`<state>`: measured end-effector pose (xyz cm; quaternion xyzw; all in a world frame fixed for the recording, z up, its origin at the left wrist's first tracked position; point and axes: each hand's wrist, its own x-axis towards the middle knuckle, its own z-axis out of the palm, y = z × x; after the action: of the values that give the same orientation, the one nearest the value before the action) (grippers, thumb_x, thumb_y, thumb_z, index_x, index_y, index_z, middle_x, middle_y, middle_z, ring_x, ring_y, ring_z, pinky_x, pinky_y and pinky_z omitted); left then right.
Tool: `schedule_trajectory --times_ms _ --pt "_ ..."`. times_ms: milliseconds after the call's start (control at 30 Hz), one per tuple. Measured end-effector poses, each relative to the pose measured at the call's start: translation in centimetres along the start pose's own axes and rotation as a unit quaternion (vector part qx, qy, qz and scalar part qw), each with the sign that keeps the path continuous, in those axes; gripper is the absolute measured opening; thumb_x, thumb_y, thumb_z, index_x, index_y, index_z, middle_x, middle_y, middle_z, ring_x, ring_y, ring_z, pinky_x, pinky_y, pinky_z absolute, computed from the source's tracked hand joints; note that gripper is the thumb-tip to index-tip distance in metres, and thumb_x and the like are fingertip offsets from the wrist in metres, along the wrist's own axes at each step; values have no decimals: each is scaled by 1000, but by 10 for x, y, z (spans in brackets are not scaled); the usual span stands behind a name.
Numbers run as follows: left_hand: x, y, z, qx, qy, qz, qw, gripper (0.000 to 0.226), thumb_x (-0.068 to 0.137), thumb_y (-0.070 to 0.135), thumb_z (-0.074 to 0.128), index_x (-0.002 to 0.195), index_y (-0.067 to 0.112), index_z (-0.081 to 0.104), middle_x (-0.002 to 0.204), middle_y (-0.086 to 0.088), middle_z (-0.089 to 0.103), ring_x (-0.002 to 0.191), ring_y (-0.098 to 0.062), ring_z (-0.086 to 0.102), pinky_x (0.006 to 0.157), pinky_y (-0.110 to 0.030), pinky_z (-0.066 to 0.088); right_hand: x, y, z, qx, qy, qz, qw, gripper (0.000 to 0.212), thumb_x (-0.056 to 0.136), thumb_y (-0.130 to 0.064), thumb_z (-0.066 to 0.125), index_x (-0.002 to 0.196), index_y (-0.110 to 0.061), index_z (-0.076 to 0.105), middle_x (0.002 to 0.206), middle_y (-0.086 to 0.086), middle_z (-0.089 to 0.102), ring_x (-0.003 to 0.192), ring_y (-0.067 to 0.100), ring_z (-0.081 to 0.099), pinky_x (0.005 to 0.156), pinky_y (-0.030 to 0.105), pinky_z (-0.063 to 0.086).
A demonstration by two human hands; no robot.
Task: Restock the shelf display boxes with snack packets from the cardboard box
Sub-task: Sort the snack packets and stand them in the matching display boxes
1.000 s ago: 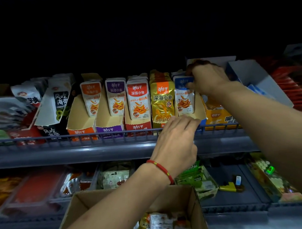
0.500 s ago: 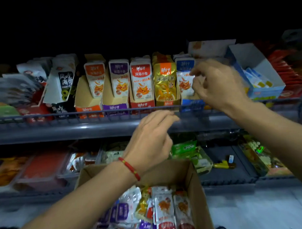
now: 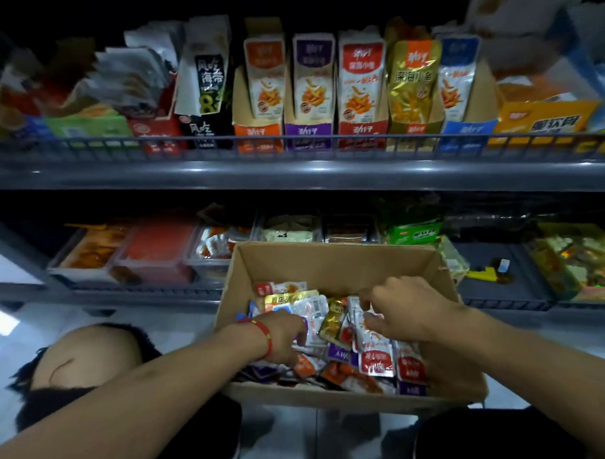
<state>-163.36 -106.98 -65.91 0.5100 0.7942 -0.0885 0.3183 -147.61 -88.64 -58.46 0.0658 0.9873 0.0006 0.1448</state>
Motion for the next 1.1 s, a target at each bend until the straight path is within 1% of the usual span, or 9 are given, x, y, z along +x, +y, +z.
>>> schedule_trajectory --times_ms 167,333,500,600,700,767,833,933,1100 --pt "6 -6 20 67 13 51 996 40 79 42 76 117 30 67 116 1 65 110 -21 62 84 -34 52 15 -5 5 4 -13 -12 1000 27 101 -42 47 116 -25 62 110 4 68 104 29 65 81 36 48" --pt "10 2 8 73 61 125 988 16 90 26 67 103 22 76 106 1 72 103 -22 64 72 -30 46 28 0 10 24 -7 -9 1000 26 99 -40 47 116 -29 63 107 0 69 100 27 65 81 38 53" --pt "-2 -7 -29 -21 173 169 970 11 97 27 62 103 27 72 112 8 66 110 -15 56 94 -42 49 38 7 14 198 -39 -18 979 20 100 -33 57 116 -31 68 107 -13 70 95 8 64 82 30 54" --pt "-20 -2 -59 -143 259 204 933 10 96 25 64 99 28 73 119 10 61 116 -9 48 103 -29 40 41 5 12 413 -116 -20 903 27 97 -21 57 120 -30 67 110 -10 70 102 13 67 88 29 54" --pt "-35 3 -82 -254 329 208 885 7 96 19 65 96 24 71 118 6 63 114 -6 53 98 -18 43 40 -5 2 622 -109 5 775 49 78 -17 52 125 -18 67 119 5 72 109 24 66 95 36 52" --pt "-36 0 -89 -347 338 183 856 6 97 15 64 97 18 68 108 1 67 102 -10 62 88 -24 52 37 -8 -6 742 -95 22 663 55 75 -15 49 127 -3 64 118 19 70 106 29 63 98 39 50" --pt "-34 -5 -91 -400 351 157 832 6 97 15 63 95 19 68 99 0 70 95 -13 66 82 -30 55 32 -8 -15 788 -100 14 607 52 85 -23 48 132 -4 62 125 20 69 114 35 63 105 46 47" --pt "-34 -7 -94 -425 377 165 806 7 96 12 64 95 17 69 94 1 70 92 -13 65 82 -29 54 27 -7 -24 805 -123 -14 580 48 99 -33 48 140 -8 54 130 24 65 121 42 62 105 50 48" --pt "-45 4 -98 -526 400 132 739 15 97 15 63 109 22 69 105 3 72 101 -20 68 84 -33 59 31 -8 -30 815 -61 -3 576 34 99 -18 57 129 -3 64 101 16 68 90 26 66 83 45 57"
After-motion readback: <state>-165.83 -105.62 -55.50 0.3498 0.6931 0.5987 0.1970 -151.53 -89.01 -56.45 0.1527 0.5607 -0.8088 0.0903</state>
